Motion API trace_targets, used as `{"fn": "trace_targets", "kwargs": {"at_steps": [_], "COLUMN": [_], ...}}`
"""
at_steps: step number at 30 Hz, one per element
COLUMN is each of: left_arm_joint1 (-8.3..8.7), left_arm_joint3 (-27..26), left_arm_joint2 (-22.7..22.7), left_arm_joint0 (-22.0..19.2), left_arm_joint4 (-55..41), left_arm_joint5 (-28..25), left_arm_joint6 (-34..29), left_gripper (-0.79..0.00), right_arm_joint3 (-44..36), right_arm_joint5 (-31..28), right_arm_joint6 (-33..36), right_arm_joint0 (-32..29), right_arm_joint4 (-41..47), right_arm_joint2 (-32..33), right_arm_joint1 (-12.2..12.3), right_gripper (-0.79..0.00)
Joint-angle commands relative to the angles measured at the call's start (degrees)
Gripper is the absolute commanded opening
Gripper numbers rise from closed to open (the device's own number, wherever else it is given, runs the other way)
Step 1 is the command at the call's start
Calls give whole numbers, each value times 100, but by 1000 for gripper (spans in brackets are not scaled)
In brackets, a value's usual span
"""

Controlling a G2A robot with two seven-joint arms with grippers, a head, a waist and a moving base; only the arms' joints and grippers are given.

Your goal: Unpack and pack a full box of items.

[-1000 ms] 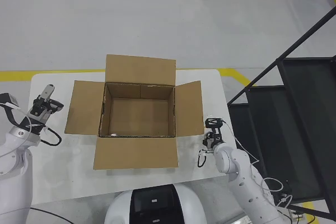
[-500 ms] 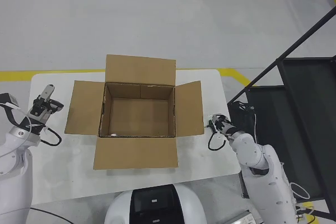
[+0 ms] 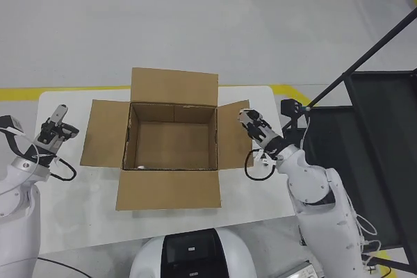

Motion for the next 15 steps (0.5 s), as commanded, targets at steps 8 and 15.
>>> {"fn": "trace_targets", "kwargs": {"at_steps": [8,15], "left_arm_joint1": [0,0], "left_arm_joint3": [0,0], "left_arm_joint2": [0,0], "left_arm_joint0": [0,0], "left_arm_joint4": [0,0], "left_arm_joint5": [0,0], "left_arm_joint6": [0,0], "left_gripper": [0,0], "right_arm_joint3": [1359,2019], "right_arm_joint5": [318,847], "right_arm_joint6": [383,166], "right_arm_joint0": [1139,1705], "right_arm_joint4": [-684,-973], "right_arm_joint2": [-2086,-2756], "right_arm_joint1": [-203,-369], "right_gripper": [-785,0]}}
